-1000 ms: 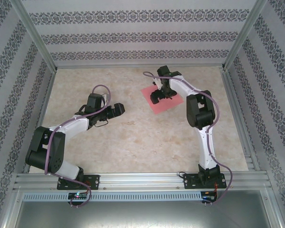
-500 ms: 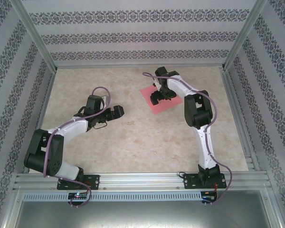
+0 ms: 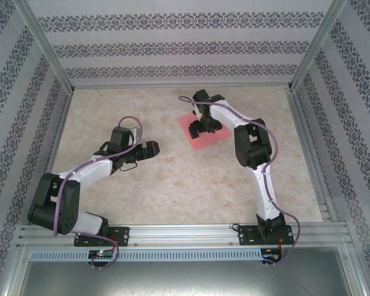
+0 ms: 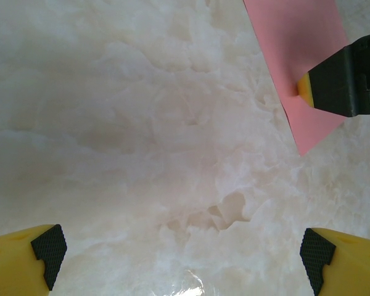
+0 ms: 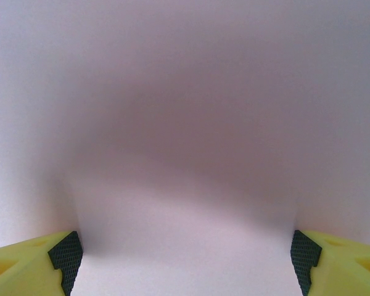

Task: Fold a paper plane with a square sheet of paper (pick it up from the middle)
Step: Move the square sheet of paper to the center of the table.

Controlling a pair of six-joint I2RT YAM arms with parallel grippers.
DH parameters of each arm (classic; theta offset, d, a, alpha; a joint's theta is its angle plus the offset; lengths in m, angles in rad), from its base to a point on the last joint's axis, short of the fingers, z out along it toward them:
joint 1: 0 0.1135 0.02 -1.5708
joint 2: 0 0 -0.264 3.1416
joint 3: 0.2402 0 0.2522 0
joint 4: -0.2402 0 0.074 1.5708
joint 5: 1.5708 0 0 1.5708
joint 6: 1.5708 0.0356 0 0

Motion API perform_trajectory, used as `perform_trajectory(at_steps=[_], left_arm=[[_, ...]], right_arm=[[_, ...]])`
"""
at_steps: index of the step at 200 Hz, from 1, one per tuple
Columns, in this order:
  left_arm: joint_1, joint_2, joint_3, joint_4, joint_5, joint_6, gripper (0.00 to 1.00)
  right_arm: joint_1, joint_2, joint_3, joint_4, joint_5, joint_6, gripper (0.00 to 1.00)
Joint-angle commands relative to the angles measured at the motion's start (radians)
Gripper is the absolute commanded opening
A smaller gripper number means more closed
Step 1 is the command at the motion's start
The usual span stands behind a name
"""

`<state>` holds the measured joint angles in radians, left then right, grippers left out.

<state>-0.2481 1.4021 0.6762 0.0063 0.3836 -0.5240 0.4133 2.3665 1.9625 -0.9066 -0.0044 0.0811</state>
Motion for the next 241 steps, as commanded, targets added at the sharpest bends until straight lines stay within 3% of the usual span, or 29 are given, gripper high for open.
perform_trajectory(at_steps=[1, 103, 160, 204, 241], left_arm=[[-0.008, -0.036, -0.024, -0.033, -0.020, 0.028, 1.00], [-0.008, -0.051, -0.065, -0.032, -0.009, 0.012, 1.00], [-0.009, -0.043, -0.089, 0.002, 0.010, -0.001, 1.00], [-0.008, -0.059, -0.086, -0.030, -0.015, 0.006, 1.00], [-0.008, -0.102, -0.090, -0.048, -0.017, 0.002, 1.00]], right_arm=[[0.036, -0.026, -0.106, -0.012, 0.015, 0.118, 0.89], [0.187, -0.281, -0.588, 0.228, -0.042, 0.555, 0.90], [0.317, -0.335, -0.671, 0.199, 0.017, 0.734, 0.90], [0.340, -0.418, -0.593, 0.112, 0.091, 0.708, 0.91], [0.271, -0.435, -0.582, 0.098, 0.086, 0.589, 0.92]])
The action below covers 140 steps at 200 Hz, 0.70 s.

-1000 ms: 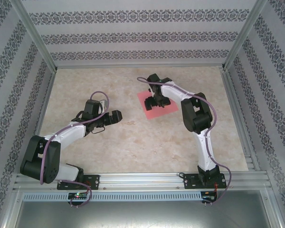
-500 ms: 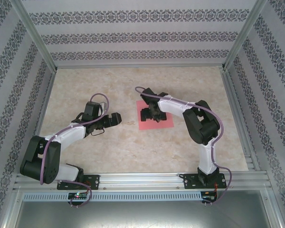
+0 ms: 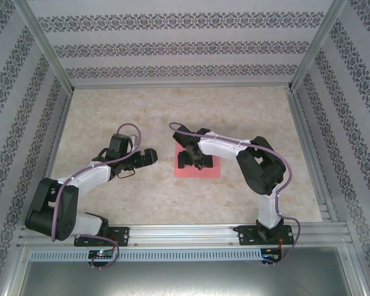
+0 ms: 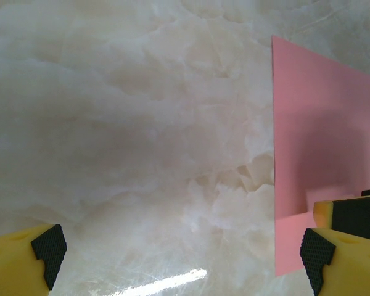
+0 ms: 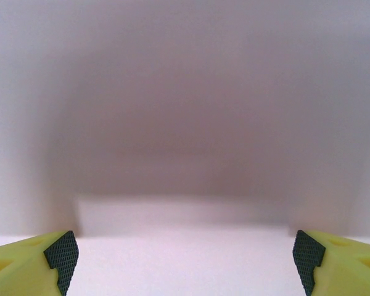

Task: Fold a paper plane with a square sheet of paper (pick it up from the middle)
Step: Move the square sheet of paper to the center of the table.

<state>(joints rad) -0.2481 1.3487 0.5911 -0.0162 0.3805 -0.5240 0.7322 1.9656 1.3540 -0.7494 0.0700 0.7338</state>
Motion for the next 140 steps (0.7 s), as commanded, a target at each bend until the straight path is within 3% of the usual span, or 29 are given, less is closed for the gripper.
perform_trajectory(at_steps=[1, 42, 140], left_arm=[[-0.009, -0.051, -0.005, -0.027, -0.014, 0.003, 1.00], [-0.008, -0.070, 0.001, -0.049, -0.016, 0.001, 1.00], [-0.008, -0.014, 0.026, -0.042, 0.006, -0.002, 1.00]], right_arm=[[-0.050, -0.034, 0.027, -0.059, 0.011, -0.065, 0.92], [-0.105, 0.004, 0.046, 0.004, -0.022, -0.073, 0.91], [-0.107, 0.100, 0.084, 0.035, -0.003, -0.055, 0.88]])
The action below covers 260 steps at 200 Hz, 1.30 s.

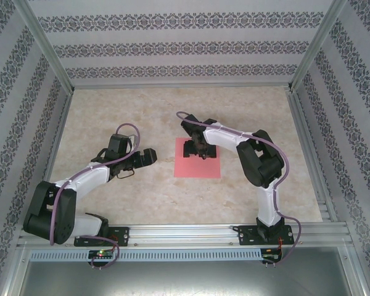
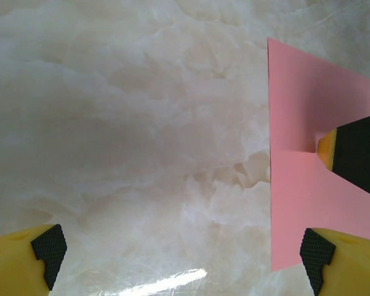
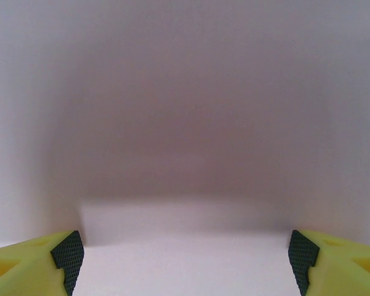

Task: Fold a paper plane with a square sheet of paper (pick it up from the middle)
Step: Move the square sheet of paper to the center of the table, then fold the square sheet of paper in half at the center of the table.

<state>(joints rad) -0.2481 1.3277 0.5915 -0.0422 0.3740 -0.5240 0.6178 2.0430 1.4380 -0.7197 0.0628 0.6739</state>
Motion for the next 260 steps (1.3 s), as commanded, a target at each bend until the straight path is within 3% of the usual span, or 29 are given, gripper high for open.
perform_trajectory(at_steps=[1, 125, 172, 260], left_arm=[[-0.008, 0.007, 0.026, -0.016, 0.013, -0.002, 1.00], [-0.008, -0.001, 0.011, -0.025, -0.002, -0.001, 1.00], [-0.008, -0.001, 0.014, -0.027, -0.007, 0.000, 1.00], [-0.008, -0.005, 0.015, -0.033, -0.008, 0.001, 1.00]], right_arm=[[0.008, 0.022, 0.001, 0.005, 0.005, 0.005, 0.88], [0.041, 0.020, 0.022, -0.044, 0.105, 0.013, 0.86], [0.041, -0.044, 0.001, 0.000, 0.056, 0.041, 0.86], [0.045, 0.051, 0.026, -0.009, 0.054, 0.055, 0.83]])
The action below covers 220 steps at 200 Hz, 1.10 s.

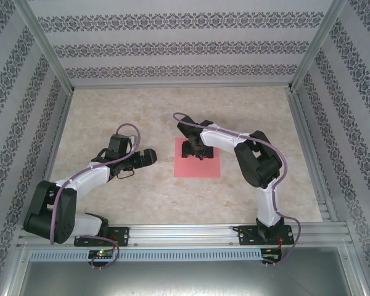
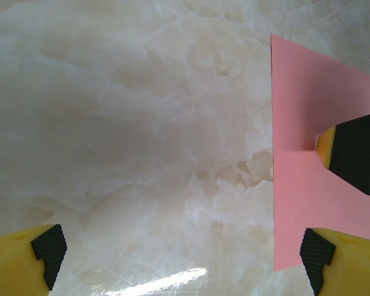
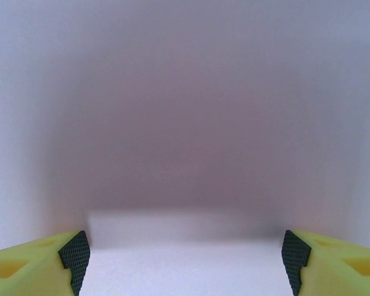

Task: Fold a paper plane with a square sheet of paper (pick it up from the middle)
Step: Fold the square sheet of paper in half at the center of the table.

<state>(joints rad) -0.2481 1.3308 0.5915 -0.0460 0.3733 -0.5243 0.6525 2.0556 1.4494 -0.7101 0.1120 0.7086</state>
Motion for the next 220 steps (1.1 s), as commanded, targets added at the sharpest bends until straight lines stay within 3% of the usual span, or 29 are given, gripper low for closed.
perform_trajectory(at_steps=[1, 115, 175, 220], left_arm=[[-0.008, -0.008, 0.016, -0.029, -0.006, 0.001, 1.00], [-0.008, 0.014, 0.017, -0.029, -0.003, 0.004, 1.00], [-0.011, 0.018, 0.023, -0.038, -0.006, 0.007, 1.00], [-0.010, 0.024, 0.028, -0.038, -0.001, 0.006, 1.00]], right_arm=[[0.010, 0.039, 0.015, -0.019, 0.005, 0.022, 0.83], [0.021, 0.100, 0.010, -0.029, 0.035, 0.019, 0.74], [0.040, 0.021, 0.049, -0.074, 0.107, -0.003, 0.80], [0.051, -0.034, 0.006, -0.031, 0.077, 0.018, 0.81]])
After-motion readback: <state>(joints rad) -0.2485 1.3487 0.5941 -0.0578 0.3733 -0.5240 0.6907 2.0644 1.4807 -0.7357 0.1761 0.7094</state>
